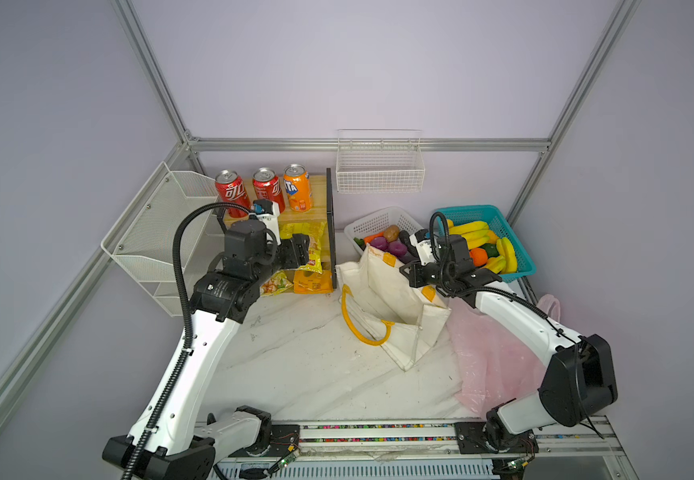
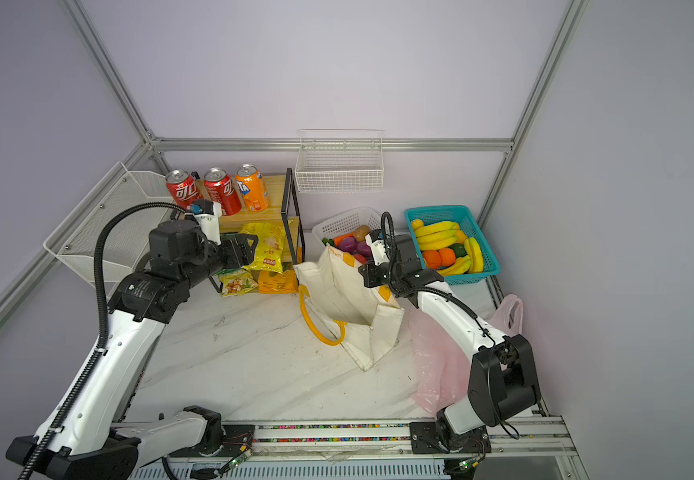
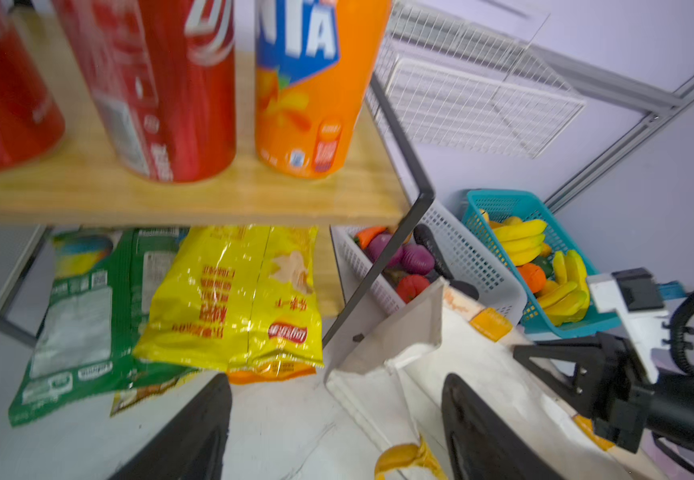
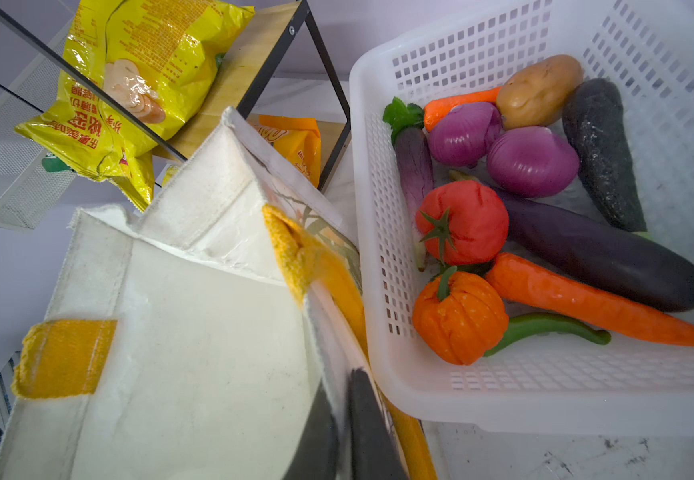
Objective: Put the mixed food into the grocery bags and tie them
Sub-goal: 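Grasp the orange Fanta can on the shelf with the left gripper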
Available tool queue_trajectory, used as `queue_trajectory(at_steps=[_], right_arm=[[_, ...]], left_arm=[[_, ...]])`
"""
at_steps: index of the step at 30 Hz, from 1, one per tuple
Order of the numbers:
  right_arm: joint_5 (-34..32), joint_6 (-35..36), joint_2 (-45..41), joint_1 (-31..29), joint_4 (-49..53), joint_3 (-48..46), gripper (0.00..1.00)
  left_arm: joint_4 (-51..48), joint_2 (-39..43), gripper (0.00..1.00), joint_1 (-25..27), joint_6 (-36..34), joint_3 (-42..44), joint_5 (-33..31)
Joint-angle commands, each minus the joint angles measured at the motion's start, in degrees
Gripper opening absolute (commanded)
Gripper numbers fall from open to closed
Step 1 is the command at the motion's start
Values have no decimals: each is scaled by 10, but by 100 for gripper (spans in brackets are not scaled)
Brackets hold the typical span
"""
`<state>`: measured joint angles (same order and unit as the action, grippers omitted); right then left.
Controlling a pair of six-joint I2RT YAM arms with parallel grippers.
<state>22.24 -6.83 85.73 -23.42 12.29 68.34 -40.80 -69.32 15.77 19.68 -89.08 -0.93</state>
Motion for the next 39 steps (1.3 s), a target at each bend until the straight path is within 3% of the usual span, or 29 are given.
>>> queue_trajectory(at_steps=[1,13,23,39], right_arm=[[11,5,-1,-1,-32,5,0],[11,11,-14,-1,-36,0,0],[5,16,-12,-1,-33,-3,0],[1,16,-8,0,-33,-5,0]], left_arm=[[-18,-44,76,-1,-21,-104,30],[-67,-223,76,-1,-53,-327,-58],[-76,-281,80,-9,-46,-392,-102],[-62,-362,84,-26,-89,-486,-106]])
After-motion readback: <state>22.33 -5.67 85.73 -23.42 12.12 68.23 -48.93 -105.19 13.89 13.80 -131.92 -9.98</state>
